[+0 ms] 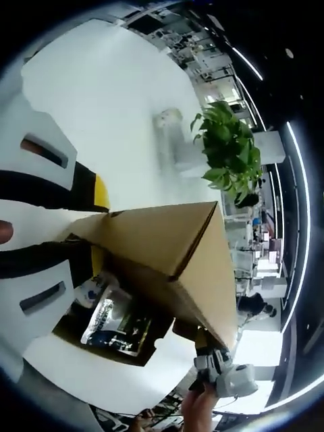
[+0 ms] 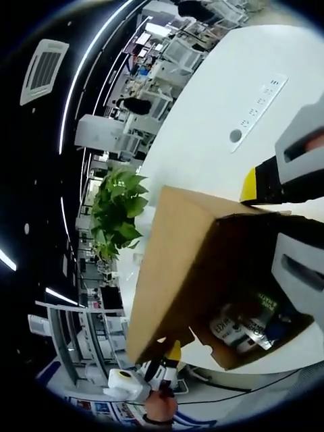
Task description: Operate the shoe box by opening the lid, removing the specified soft item, and placing it in the target area until the item is outside and the box remains undamaged.
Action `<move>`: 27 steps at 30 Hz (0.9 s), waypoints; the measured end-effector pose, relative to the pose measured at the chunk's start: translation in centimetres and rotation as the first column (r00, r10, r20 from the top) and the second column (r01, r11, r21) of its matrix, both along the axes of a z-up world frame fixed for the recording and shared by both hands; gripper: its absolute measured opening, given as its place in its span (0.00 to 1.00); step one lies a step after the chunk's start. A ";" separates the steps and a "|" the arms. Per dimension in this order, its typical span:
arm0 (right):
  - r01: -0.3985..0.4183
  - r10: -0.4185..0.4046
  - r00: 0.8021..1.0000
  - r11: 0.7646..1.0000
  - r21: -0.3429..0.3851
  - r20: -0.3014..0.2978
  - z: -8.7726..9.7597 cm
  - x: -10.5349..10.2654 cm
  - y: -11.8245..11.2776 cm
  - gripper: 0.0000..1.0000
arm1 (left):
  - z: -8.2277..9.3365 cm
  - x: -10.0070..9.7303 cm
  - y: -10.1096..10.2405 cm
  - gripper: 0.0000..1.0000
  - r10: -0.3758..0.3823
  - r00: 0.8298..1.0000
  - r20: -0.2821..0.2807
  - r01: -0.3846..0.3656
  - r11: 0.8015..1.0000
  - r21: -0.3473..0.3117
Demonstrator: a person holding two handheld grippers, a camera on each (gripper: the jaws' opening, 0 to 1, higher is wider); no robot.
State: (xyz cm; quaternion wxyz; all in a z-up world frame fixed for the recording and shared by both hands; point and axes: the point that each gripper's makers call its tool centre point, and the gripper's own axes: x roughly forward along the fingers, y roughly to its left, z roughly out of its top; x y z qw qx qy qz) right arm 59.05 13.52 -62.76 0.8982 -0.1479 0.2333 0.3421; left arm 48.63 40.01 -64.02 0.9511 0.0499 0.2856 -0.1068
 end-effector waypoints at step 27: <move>0.047 -0.047 0.998 0.999 -0.018 -0.044 -2.2 0.6 -1.0 0.03 | 0.3 1.5 0.7 0.07 0.025 1.000 0.002 -0.025 0.999 -0.022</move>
